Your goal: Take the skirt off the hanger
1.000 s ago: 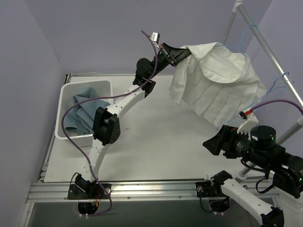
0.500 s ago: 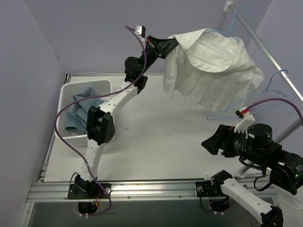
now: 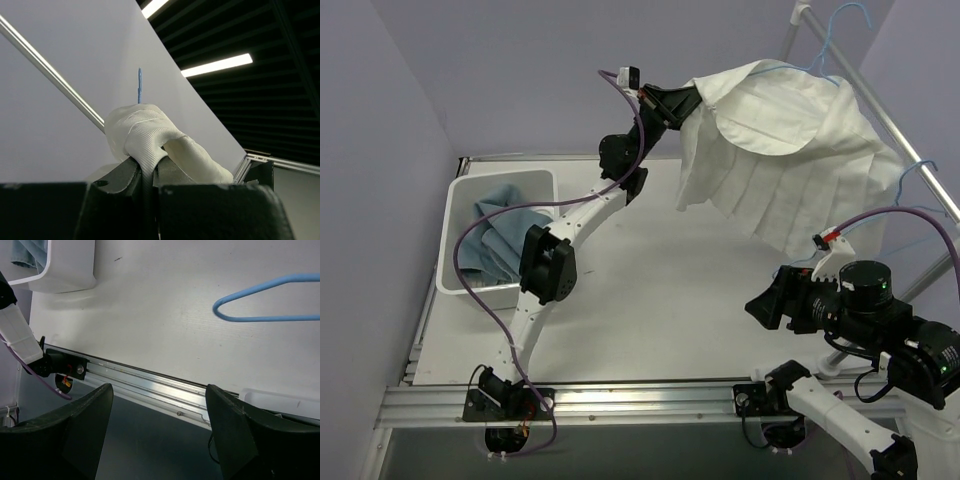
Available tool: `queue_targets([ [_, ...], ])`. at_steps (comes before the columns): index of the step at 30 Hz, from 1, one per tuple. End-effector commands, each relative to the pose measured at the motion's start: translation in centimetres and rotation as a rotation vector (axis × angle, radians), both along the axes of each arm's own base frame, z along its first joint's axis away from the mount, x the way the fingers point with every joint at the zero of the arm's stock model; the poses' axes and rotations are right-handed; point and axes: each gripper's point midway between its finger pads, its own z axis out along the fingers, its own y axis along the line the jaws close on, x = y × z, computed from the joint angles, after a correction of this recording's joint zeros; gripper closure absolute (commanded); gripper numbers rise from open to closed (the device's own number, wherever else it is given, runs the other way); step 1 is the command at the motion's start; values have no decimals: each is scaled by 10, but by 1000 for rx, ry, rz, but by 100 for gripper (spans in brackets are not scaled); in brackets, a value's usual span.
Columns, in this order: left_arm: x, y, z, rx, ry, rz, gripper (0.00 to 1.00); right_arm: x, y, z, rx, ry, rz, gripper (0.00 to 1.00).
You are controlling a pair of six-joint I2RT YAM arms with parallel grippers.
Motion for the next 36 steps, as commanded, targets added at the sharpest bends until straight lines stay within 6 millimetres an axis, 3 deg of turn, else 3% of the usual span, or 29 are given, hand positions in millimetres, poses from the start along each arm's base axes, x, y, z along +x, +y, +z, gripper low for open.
queue_targets([
  [1, -14, 58, 41, -207, -65, 17, 98, 3, -3, -5, -41, 12, 6, 30],
  [6, -14, 72, 43, -195, -73, 36, 98, 7, 1, -5, -42, 9, 24, 29],
  [13, -9, 79, 29, -92, -57, 66, 98, 13, 8, -1, -38, -3, 48, 29],
  [14, -1, 80, 20, -63, -37, 80, 98, 16, 10, 1, -36, -6, 52, 29],
  [16, -5, 84, 24, -15, -51, 105, 98, 21, 13, 3, -34, -12, 60, 29],
  [23, -10, 113, 25, 73, -48, 165, 98, 36, 25, 8, -30, -29, 95, 29],
  [24, -4, 114, 17, 106, -22, 179, 98, 37, 27, 10, -26, -32, 100, 29],
  [27, -15, 115, 19, 245, -34, 231, 98, 46, 36, 24, 8, -54, 113, 27],
  [28, -18, 113, 10, 309, -40, 242, 98, 53, 40, 28, 15, -60, 109, 25],
  [32, -35, 123, 1, 531, -48, 333, 98, 66, 44, 61, 122, -147, 29, 0],
  [36, -53, 136, -15, 744, -67, 436, 98, 69, 54, 77, 289, -196, -17, 0],
])
